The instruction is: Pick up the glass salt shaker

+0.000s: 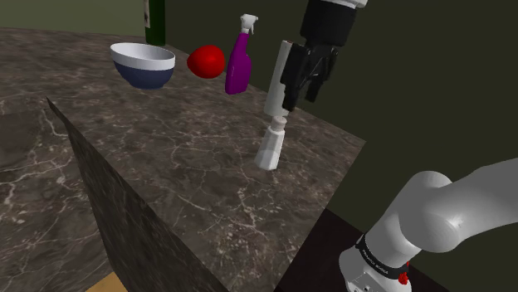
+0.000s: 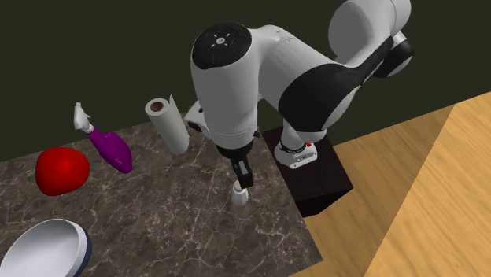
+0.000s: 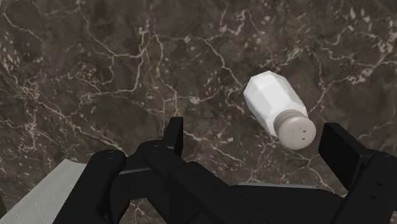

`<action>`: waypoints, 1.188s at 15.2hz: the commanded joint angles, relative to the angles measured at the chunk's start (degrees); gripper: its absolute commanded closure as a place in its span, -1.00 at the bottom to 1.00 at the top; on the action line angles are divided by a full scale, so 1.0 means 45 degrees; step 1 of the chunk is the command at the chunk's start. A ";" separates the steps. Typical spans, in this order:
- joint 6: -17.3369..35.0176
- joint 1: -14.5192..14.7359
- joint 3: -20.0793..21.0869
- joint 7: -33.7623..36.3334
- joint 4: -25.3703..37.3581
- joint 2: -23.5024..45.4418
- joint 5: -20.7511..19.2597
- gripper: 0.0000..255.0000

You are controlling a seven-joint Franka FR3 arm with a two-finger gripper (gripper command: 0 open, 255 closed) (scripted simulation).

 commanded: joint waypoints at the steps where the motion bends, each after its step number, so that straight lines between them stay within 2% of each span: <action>1: 0.0019 0.0003 0.0601 0.0677 0.0672 0.0567 0.0020 -1.00; 3: -0.0015 -0.0006 0.0960 0.1076 0.1145 0.0944 -0.0018 -1.00; 10: 0.1220 0.0115 0.1046 0.0924 -0.0490 0.0526 0.0177 -1.00; 12: 0.1220 0.0115 0.1046 0.0923 -0.0491 0.0525 0.0178 -1.00; 13: 0.1232 0.0118 0.1035 0.0909 -0.0527 0.0502 0.0183 1.00; 18: 0.1232 0.0120 0.1036 0.0911 -0.0532 0.0496 0.0186 1.00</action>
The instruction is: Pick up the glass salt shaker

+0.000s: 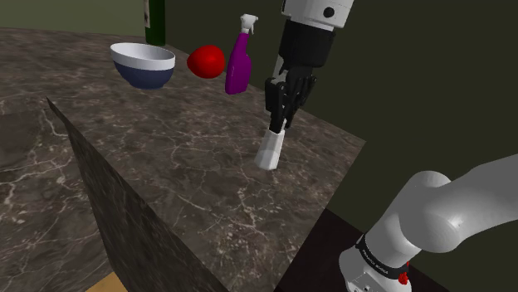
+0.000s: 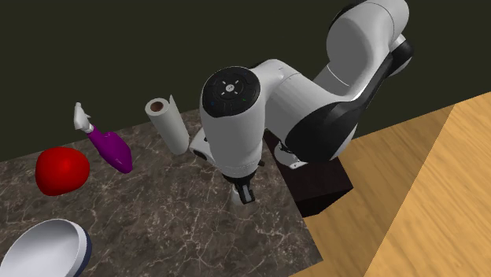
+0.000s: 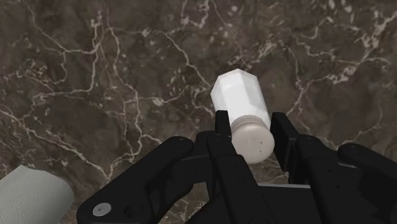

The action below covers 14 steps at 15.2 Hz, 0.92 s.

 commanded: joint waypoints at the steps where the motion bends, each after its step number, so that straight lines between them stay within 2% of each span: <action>1: -0.0001 -0.0001 0.0001 -0.0002 -0.0015 0.0005 -0.0001 1.00; 4: -0.0016 -0.0006 0.0014 0.0013 0.0032 0.0036 -0.0009 1.00; 14: -0.1651 -0.0170 -0.0081 0.0225 0.2229 0.0623 -0.0269 1.00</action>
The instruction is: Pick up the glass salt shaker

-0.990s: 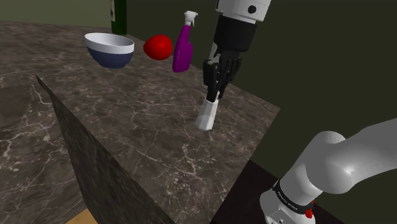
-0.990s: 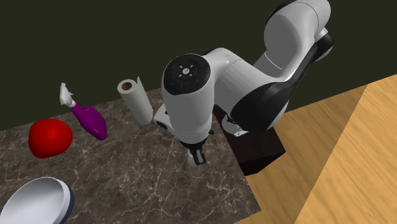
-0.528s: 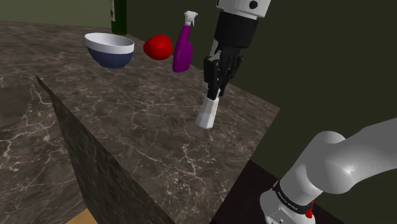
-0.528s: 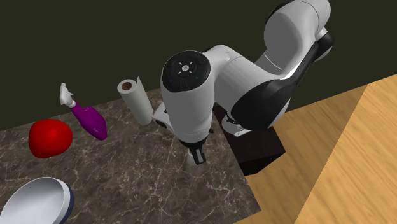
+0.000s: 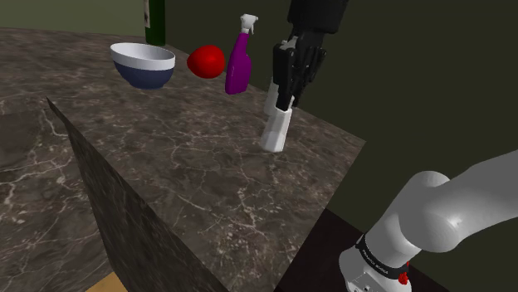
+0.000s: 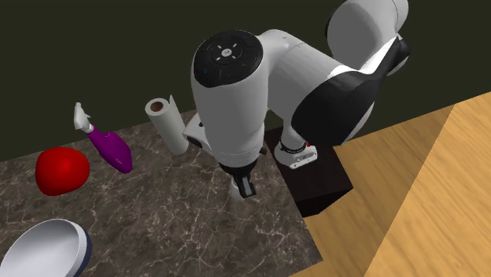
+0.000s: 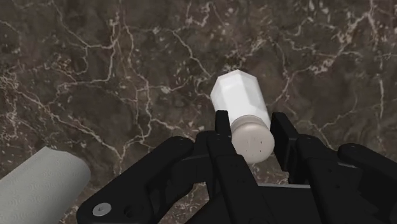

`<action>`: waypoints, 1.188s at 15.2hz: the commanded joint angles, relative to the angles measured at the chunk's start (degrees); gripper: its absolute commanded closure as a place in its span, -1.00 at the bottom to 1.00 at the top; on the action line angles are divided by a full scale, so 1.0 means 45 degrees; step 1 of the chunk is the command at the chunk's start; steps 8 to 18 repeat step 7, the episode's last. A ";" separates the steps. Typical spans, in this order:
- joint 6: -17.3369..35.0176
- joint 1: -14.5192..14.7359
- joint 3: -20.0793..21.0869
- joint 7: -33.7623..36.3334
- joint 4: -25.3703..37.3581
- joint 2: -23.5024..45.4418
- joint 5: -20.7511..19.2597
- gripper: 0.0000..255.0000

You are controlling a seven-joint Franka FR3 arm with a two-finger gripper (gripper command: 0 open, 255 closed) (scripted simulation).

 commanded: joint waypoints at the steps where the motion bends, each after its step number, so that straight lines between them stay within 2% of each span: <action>1: -0.0366 -0.0040 -0.0009 0.0052 0.0519 0.0165 -0.0062 1.00; 5: -0.1035 -0.0108 0.0002 0.0171 0.1509 0.0501 -0.0176 1.00; 18: -0.1060 -0.0110 0.0003 0.0176 0.1546 0.0514 -0.0181 1.00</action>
